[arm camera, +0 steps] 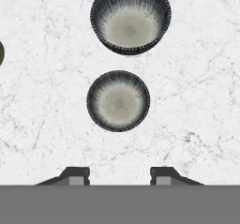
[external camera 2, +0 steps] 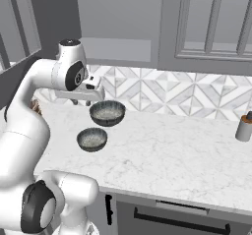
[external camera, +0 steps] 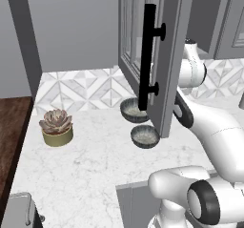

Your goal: Pick up the bowls on the counter and stack them on top of one another in the open cabinet. Place the smaller bowl on top of the larger bowl.

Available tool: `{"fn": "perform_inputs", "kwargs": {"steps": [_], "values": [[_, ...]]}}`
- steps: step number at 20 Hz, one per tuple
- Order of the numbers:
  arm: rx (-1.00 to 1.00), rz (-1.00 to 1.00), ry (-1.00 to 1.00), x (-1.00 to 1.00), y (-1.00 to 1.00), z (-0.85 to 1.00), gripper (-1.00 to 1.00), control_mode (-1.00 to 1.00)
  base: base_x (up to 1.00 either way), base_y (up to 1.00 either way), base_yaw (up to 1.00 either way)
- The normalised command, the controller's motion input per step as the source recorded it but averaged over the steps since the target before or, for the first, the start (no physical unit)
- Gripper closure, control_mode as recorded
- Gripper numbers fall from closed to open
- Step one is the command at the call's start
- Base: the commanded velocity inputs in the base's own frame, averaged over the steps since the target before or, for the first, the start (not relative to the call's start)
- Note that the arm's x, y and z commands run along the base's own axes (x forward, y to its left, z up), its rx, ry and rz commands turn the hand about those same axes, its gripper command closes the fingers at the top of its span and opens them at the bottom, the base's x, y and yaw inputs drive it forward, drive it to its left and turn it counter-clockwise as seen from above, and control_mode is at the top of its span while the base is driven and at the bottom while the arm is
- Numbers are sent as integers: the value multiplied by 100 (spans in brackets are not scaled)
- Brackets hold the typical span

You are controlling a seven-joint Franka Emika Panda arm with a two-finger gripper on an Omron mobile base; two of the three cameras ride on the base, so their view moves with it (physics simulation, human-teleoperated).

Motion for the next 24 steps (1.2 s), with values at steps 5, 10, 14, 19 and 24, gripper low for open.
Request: {"fn": "perform_inputs", "kwargs": {"steps": [5, 10, 14, 19, 24], "values": [[0, -3, 3, -4, -24, -29, -100, -100, 0, 0, 0], [2, -11, 6, 11, -32, -100, -100, -100, 0, 0, 0], [1, -7, -1, 53, -1, -94, -100, -100, 0, 0, 0], [0, -3, -2, 52, 0, -84, -100, -100, 0, 0, 0], [2, -2, 0, 29, 0, -55, -100, -100, 0, 0, 0]]}}
